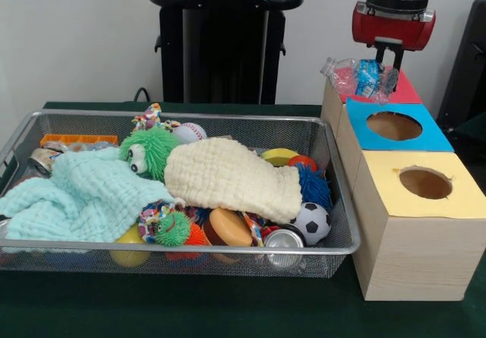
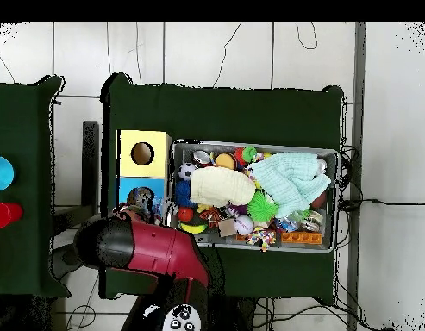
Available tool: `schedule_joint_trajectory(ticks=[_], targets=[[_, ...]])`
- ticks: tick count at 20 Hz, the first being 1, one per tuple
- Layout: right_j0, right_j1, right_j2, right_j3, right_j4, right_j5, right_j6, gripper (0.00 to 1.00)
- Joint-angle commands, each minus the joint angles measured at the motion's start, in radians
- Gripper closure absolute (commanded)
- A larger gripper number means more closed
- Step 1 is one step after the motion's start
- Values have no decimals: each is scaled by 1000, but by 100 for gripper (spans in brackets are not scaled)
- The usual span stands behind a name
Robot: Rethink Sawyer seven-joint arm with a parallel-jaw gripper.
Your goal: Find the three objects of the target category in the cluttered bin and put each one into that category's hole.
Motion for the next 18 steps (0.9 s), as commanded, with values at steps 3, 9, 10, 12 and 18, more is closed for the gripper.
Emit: schedule_joint_trajectory(ticks=[3,9,10,12,18], targets=[[-34,-1,65,32,95,-58,261,100],[-30,3,54,57,89,-70,236,100],[-35,1,64,73,92,-90,233,100],[-44,1,77,90,96,-115,230,100],[-72,2,133,150,110,-207,236,100]])
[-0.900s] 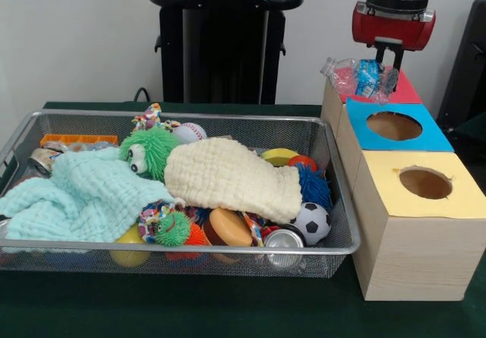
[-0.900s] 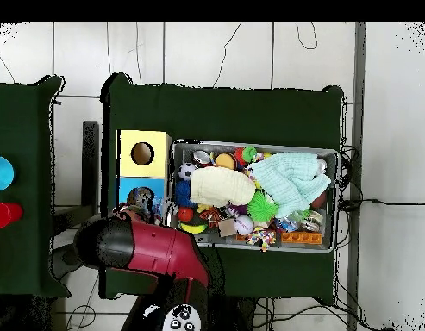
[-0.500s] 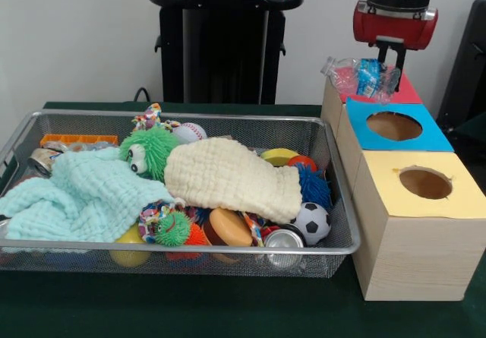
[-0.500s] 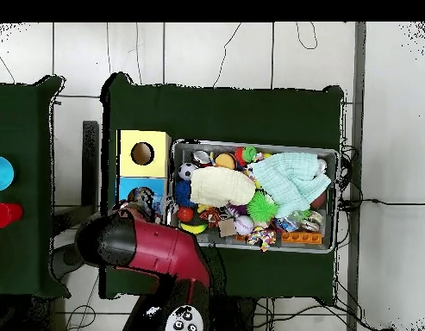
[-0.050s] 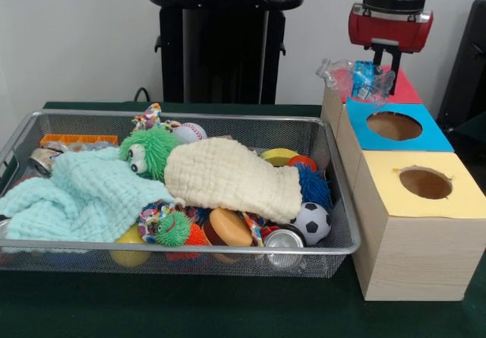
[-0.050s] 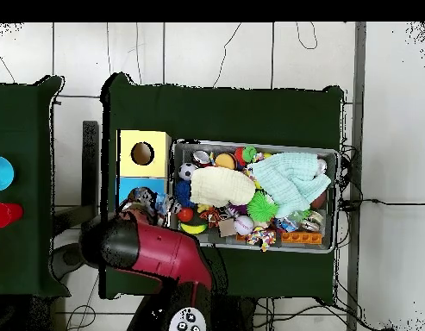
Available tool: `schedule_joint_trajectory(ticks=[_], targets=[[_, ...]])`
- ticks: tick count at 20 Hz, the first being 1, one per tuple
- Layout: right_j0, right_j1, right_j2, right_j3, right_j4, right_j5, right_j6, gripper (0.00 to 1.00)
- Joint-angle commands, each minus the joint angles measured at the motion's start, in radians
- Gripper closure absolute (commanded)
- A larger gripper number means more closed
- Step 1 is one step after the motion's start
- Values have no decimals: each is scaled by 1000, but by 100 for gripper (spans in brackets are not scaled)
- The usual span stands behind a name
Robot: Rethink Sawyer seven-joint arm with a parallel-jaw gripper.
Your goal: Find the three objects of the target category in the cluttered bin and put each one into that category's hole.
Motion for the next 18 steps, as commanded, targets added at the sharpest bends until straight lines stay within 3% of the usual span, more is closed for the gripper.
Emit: schedule_joint_trajectory(ticks=[1,13,18], targets=[[-59,7,133,121,57,-134,238,100],[-123,23,256,211,73,-279,290,100],[-77,28,225,227,91,-299,314,100]])
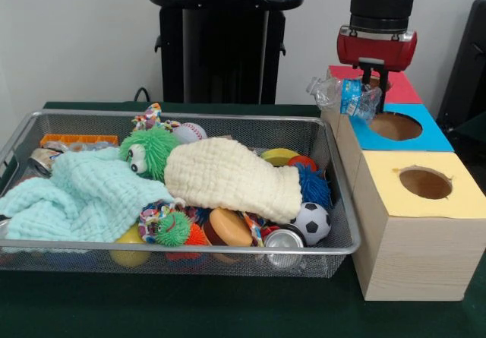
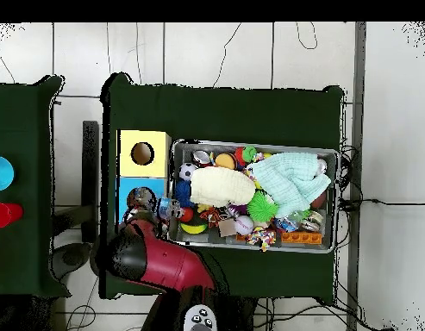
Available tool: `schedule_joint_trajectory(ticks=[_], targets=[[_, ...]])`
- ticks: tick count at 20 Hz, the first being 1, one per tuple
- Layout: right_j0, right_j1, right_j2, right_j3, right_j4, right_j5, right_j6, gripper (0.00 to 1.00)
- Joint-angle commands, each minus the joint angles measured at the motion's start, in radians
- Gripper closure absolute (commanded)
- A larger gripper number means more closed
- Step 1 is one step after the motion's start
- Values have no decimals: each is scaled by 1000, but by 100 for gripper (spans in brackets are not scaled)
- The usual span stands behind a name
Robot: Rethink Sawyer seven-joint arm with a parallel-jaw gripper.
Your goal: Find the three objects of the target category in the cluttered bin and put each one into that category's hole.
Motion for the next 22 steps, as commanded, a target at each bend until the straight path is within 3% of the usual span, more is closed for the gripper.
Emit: schedule_joint_trajectory(ticks=[1,15,22], targets=[[10,24,93,85,69,-53,316,100],[51,-11,110,73,138,-20,361,100],[135,7,15,-12,154,87,351,100]])
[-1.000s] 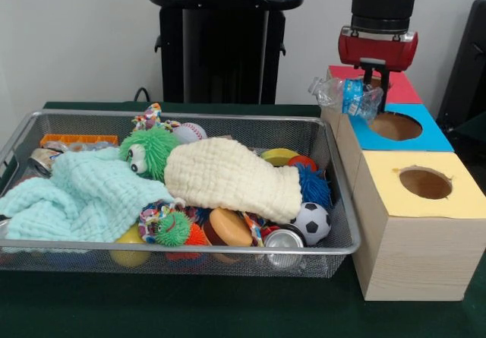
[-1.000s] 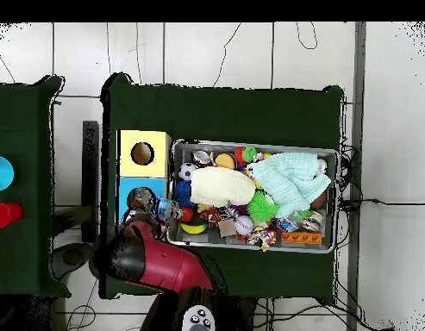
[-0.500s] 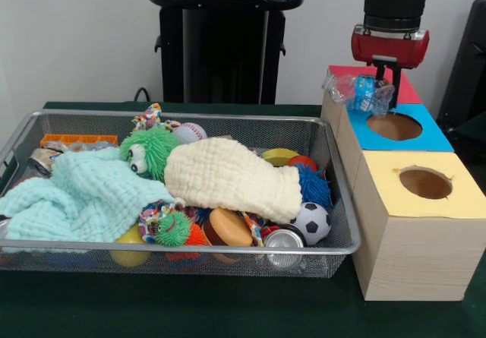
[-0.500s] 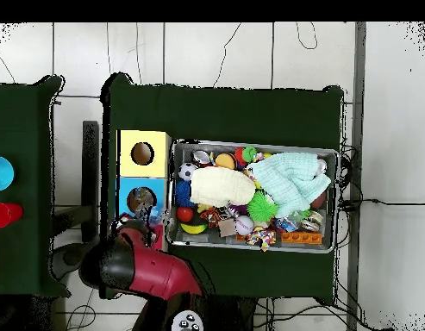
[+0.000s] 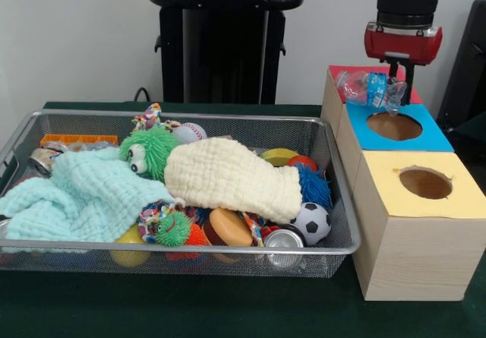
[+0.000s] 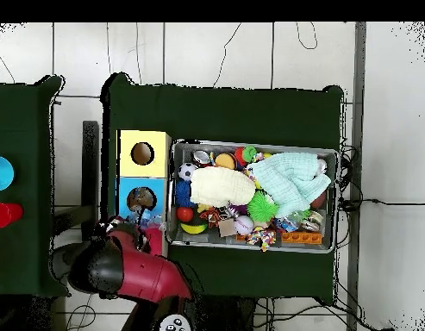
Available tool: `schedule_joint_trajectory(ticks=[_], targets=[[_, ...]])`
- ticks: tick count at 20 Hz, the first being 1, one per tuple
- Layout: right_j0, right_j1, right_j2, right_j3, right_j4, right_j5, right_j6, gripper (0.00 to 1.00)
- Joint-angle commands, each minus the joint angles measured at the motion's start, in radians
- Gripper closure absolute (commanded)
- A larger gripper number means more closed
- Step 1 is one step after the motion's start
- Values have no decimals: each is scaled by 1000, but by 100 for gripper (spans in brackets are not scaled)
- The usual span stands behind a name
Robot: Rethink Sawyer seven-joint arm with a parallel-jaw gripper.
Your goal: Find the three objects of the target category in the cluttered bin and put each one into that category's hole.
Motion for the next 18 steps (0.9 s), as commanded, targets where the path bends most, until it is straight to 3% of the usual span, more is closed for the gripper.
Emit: schedule_joint_trajectory(ticks=[1,11,18], targets=[[59,21,-15,-71,68,114,255,100],[82,61,-20,-108,79,58,235,100],[29,115,5,-131,44,-19,196,100]])
